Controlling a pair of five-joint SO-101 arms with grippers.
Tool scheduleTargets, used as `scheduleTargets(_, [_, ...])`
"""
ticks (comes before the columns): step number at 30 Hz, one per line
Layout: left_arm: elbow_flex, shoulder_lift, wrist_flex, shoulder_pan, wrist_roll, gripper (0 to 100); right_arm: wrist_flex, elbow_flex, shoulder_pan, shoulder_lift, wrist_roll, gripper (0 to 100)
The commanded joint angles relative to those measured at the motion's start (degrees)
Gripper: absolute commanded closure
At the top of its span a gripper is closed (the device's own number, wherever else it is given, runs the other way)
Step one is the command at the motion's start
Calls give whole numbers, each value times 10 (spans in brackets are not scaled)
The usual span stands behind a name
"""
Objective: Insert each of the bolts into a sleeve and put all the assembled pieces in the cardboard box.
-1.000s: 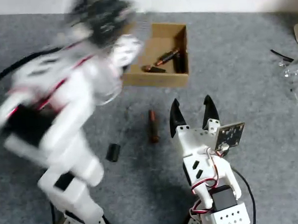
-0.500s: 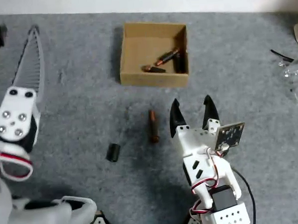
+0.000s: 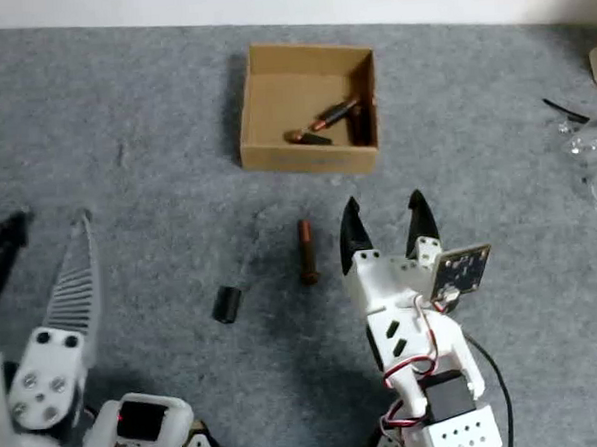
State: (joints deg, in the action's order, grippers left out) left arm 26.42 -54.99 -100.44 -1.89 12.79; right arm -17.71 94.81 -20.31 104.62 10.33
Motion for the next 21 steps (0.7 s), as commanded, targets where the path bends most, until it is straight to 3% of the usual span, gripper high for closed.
scheduleTargets(1, [-133, -48, 1, 7, 2, 885, 22, -4, 9, 7, -10, 691])
scheduleTargets(9, [-497, -230, 154, 7, 2, 885, 22, -4, 9, 7, -10, 691])
scheduleTargets(21, [-833, -456, 347, 53, 78, 885, 22, -4, 7, 7, -10, 691])
